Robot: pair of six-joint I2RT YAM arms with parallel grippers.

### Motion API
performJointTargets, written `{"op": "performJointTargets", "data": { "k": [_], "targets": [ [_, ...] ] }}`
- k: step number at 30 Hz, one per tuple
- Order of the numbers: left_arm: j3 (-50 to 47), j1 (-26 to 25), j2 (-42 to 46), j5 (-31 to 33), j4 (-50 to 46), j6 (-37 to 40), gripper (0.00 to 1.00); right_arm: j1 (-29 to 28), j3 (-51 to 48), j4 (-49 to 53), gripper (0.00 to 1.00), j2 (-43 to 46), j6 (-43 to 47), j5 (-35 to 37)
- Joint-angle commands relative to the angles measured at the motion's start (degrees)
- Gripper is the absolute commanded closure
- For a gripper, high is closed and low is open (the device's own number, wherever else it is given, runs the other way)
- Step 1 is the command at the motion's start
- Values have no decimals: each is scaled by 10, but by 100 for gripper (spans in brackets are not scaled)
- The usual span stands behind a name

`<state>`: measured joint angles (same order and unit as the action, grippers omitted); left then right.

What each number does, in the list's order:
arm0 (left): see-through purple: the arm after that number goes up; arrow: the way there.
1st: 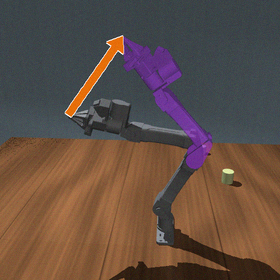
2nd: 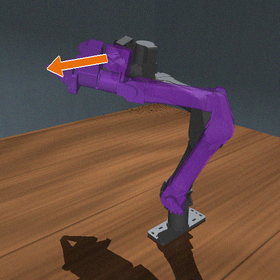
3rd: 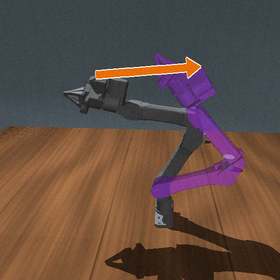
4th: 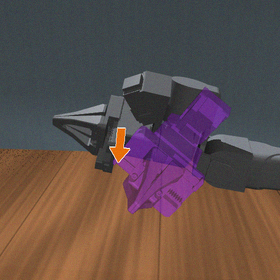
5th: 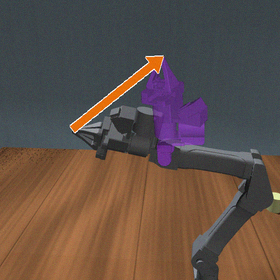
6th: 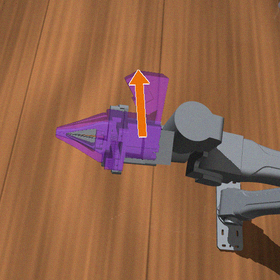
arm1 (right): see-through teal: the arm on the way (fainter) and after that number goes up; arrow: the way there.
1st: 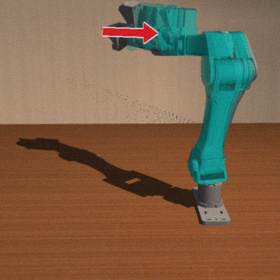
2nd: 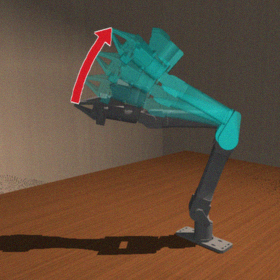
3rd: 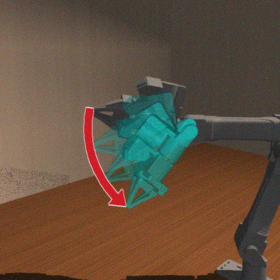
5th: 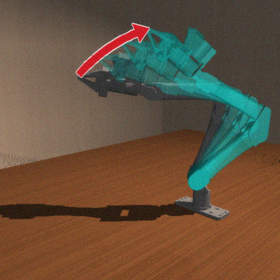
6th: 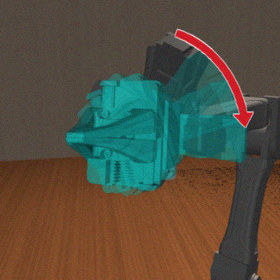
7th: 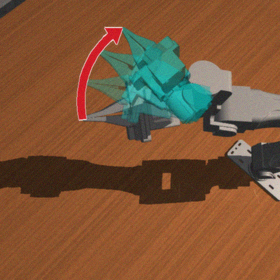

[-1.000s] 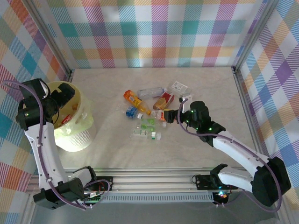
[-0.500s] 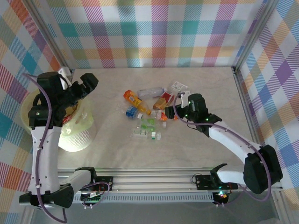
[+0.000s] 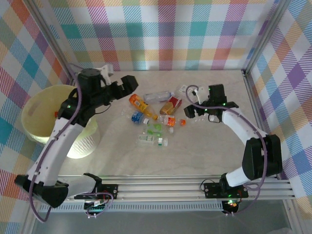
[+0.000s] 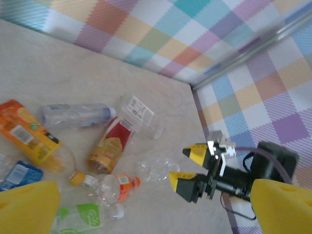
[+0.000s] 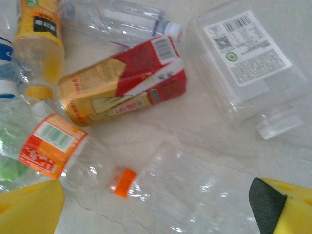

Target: Put the plastic bottles in the bin

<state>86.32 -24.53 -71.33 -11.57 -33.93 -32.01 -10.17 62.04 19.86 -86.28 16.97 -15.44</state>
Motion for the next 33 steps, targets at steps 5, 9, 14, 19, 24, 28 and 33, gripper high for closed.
{"op": "performJointTargets", "data": {
  "k": [5, 9, 14, 19, 24, 28, 33],
  "targets": [
    [79, -68, -94, 36, 38, 32, 0, 44, 82, 178, 0, -89, 189, -70],
    [81, -77, -123, 37, 51, 27, 0, 50, 92, 178, 0, -129, 246, 5],
    [58, -78, -123, 40, 71, 24, 0, 52, 98, 171, 0, -168, 304, 54],
    [41, -78, -112, 59, 68, 22, 0, 52, 73, 127, 0, -181, 339, 69],
    [40, -78, -107, 73, 56, 14, 0, 52, 50, 107, 1, -182, 343, 61],
    [30, -78, -100, 86, 58, 10, 0, 52, 26, 107, 3, -176, 342, 60],
    [27, -78, -98, 91, 53, 9, 0, 52, 6, 106, 7, -175, 316, 69]
  ]
}}
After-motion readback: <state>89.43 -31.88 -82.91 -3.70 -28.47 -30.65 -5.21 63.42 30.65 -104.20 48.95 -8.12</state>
